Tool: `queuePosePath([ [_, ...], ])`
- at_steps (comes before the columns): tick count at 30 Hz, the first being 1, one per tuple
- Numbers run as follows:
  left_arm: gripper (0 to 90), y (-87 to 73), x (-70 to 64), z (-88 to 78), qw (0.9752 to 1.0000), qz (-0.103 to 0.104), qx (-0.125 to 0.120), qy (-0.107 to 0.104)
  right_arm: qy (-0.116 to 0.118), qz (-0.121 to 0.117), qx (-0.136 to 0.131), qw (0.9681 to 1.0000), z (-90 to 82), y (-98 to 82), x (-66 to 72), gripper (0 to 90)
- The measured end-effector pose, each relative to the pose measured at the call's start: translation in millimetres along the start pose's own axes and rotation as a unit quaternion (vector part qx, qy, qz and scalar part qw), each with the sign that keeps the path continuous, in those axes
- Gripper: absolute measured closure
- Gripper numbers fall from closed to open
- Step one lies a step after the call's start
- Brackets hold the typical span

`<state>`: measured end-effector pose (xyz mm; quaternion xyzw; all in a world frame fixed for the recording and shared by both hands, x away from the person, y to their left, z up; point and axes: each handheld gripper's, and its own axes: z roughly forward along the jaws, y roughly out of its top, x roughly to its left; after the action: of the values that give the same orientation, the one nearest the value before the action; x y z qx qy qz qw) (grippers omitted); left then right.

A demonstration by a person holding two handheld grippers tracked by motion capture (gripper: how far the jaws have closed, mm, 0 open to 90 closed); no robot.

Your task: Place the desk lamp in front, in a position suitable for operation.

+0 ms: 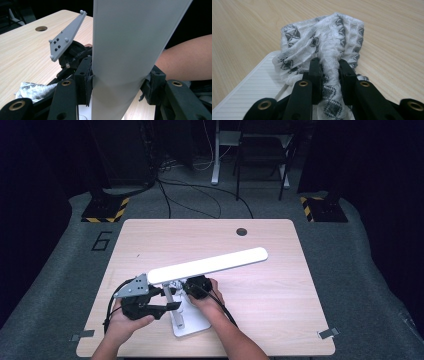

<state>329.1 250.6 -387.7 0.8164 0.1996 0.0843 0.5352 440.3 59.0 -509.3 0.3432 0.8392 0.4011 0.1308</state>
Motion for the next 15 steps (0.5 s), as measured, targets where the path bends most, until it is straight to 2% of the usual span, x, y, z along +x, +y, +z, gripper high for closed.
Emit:
queuePosePath([
  [3, 51.0, -0.3, -0.5, -0.1, 1.0000, 0.000, -0.002, 0.006, 0.005, 0.012, -0.004, 0.9999, -0.7, -1.8, -1.9, 75.8],
  [8, 51.2, 0.0, -0.9, 0.4, 1.0000, 0.005, 0.000, 0.008, 0.021, -0.004, -0.006, 0.9998, -9.7, -10.3, 2.1, 75.8],
  [9, 51.2, 0.2, -1.4, 0.3, 1.0000, 0.005, 0.002, 0.007, 0.024, -0.014, -0.008, 0.9996, -11.7, -12.4, 2.1, 75.6],
  [10, 51.1, 0.0, -2.1, 0.9, 1.0000, 0.004, 0.002, -0.004, 0.020, -0.025, -0.015, 0.9994, -14.8, -16.2, 3.7, 75.5],
  [12, 51.0, 0.3, -4.0, 2.0, 0.9999, 0.007, 0.003, -0.009, 0.011, -0.045, -0.021, 0.9987, -23.9, -24.9, 8.2, 75.9],
  [14, 51.4, 1.7, -6.5, 3.3, 0.9999, 0.012, 0.006, 0.001, 0.028, -0.056, -0.019, 0.9978, -32.8, -32.8, 13.1, 75.9],
  [15, 51.5, 2.0, -7.0, 3.7, 0.9999, 0.013, 0.007, 0.005, 0.028, -0.066, -0.019, 0.9973, -35.1, -34.9, 15.4, 75.9],
])
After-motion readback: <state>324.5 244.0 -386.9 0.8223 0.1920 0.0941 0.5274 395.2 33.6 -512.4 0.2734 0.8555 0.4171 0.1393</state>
